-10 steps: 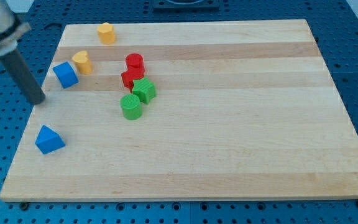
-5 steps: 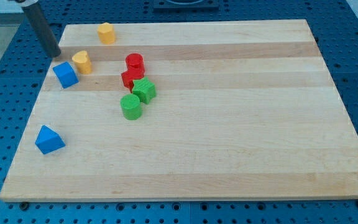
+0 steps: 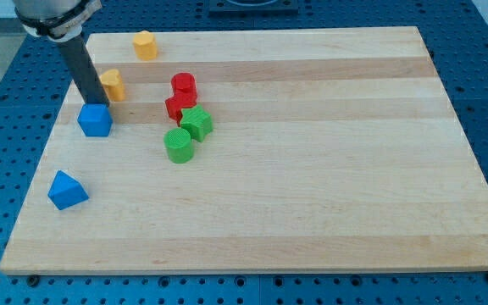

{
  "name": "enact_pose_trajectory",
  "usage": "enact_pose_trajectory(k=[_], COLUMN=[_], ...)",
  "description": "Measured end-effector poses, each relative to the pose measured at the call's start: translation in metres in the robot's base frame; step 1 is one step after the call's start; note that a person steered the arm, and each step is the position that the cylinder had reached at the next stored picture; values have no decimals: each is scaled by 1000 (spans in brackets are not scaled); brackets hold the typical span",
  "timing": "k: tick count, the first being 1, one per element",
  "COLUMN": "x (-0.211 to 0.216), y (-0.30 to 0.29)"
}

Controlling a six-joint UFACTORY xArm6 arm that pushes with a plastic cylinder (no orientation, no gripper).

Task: Move the blue cube to the right side of the blue triangle

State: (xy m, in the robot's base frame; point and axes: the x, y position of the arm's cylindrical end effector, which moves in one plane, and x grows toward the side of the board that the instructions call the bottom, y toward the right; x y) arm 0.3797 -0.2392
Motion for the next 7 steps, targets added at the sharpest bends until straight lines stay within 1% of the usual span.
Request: enact_pose_trajectory(k=[1, 2, 3, 4, 5, 6, 7], x=[28, 45, 31, 29, 47, 52, 60], y=[0, 0, -6, -30, -44, -31, -2])
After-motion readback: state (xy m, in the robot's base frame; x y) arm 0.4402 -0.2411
